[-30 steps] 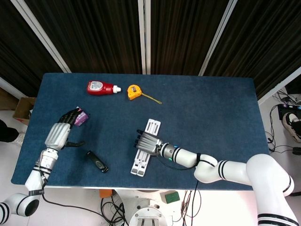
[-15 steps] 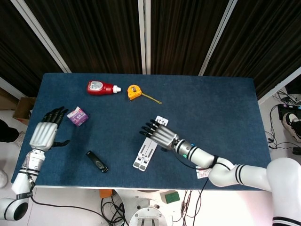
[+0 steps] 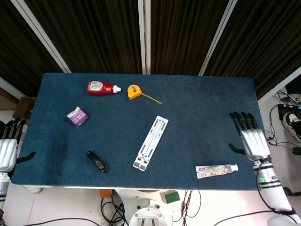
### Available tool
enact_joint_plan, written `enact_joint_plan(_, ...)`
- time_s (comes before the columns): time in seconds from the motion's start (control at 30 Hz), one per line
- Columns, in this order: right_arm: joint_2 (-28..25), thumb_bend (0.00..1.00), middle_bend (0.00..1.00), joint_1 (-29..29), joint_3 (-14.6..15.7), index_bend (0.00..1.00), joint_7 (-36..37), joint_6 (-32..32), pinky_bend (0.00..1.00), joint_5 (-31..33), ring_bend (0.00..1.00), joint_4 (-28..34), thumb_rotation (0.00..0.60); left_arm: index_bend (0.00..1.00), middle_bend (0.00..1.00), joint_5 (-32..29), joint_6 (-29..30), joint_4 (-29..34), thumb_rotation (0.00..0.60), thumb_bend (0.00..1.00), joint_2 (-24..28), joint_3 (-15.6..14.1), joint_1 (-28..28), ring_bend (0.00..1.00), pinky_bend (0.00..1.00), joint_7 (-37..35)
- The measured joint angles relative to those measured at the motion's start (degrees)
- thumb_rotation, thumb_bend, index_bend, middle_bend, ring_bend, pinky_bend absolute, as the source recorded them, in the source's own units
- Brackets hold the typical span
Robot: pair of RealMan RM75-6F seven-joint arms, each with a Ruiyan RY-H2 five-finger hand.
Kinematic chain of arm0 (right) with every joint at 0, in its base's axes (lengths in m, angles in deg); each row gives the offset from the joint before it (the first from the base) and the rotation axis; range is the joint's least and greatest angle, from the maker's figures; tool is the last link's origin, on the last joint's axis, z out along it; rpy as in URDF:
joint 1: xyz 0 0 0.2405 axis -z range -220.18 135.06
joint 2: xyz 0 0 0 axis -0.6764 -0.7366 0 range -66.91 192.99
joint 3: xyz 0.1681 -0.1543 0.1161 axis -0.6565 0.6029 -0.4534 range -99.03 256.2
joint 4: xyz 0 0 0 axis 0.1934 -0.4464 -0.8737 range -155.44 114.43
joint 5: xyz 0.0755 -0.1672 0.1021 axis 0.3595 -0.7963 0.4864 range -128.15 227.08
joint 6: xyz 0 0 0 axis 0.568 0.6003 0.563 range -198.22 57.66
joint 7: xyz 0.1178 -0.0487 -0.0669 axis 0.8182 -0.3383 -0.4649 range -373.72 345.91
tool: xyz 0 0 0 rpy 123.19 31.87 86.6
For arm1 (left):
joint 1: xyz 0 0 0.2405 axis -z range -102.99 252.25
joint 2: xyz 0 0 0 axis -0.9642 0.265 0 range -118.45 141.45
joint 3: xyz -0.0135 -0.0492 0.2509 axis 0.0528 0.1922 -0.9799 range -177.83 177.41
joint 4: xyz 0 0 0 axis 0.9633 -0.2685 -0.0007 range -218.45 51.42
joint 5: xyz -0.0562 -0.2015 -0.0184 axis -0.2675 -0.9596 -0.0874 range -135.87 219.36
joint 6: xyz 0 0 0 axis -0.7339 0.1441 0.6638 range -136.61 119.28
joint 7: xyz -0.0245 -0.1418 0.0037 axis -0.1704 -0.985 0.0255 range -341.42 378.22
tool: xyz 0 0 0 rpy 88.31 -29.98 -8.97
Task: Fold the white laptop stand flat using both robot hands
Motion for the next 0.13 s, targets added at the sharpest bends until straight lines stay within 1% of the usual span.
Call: enact_joint_plan(0.13, -2.94, 0.13, 0.1, 7.03, 2.51, 0.0, 7.13, 5.33, 0.0, -2.01, 0.0, 0.18, 0.6, 0.0, 0.0, 3.7, 2.42, 1.77, 0.6, 0.04, 0.45, -1.92, -2.17, 0.0, 0.1, -0.62)
